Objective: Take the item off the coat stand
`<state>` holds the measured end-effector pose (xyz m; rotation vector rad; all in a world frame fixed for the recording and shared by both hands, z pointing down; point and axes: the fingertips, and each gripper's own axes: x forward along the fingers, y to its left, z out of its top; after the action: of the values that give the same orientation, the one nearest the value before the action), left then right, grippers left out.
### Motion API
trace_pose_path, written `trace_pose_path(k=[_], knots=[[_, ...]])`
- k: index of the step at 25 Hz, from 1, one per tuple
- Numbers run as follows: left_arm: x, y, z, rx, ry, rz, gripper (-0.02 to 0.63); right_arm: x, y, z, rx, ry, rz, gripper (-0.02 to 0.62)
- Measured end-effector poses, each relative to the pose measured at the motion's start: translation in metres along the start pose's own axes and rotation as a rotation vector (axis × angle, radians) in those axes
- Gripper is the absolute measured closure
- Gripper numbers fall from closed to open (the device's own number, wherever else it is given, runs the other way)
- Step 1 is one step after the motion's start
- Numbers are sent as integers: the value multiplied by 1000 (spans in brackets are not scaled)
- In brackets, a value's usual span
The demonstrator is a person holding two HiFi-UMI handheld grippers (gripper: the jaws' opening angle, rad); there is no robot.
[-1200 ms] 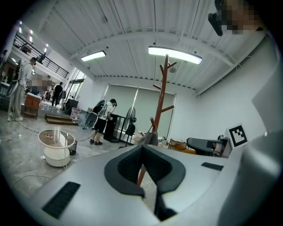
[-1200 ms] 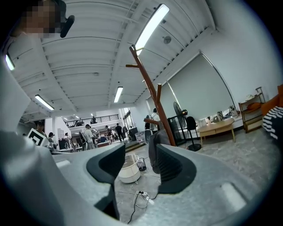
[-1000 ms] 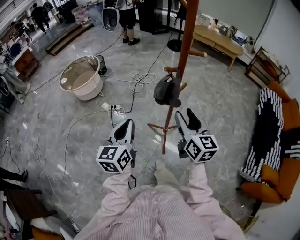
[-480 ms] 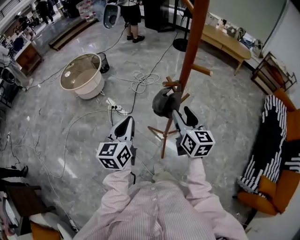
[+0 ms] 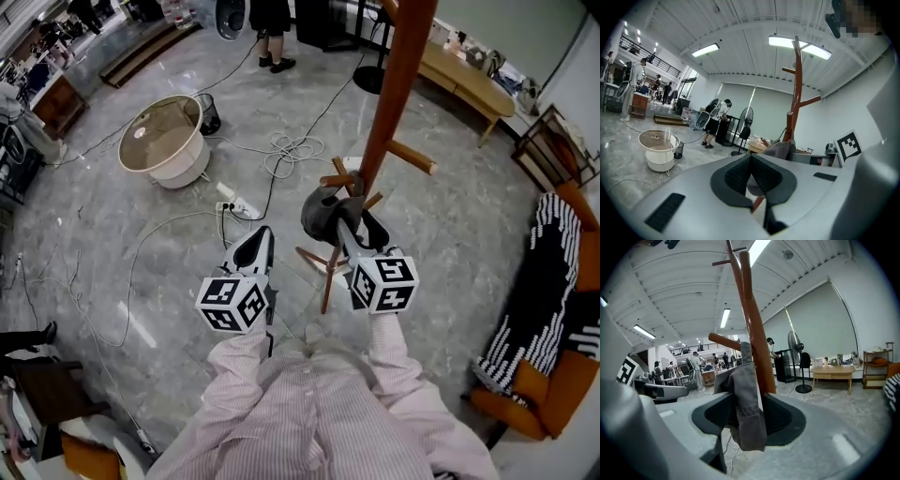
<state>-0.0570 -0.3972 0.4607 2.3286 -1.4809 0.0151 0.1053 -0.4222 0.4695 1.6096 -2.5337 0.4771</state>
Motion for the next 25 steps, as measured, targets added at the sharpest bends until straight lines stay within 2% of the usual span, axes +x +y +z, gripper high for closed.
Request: trace_pose_path(k=[3,5,11,25], knots=[[4,6,-2,-8,13,3,604,1,1,-1,-33,17,-14,422],[6,10,-1,-10,20,2,604,2,1,1,-48,20,-29,480],[6,9,-3,-7,42,-19,604,-4,-2,3,-31,7,-55,554],[-19,5,3,5,21,-44,604,-25,17,22,-27,-61,-46,566]])
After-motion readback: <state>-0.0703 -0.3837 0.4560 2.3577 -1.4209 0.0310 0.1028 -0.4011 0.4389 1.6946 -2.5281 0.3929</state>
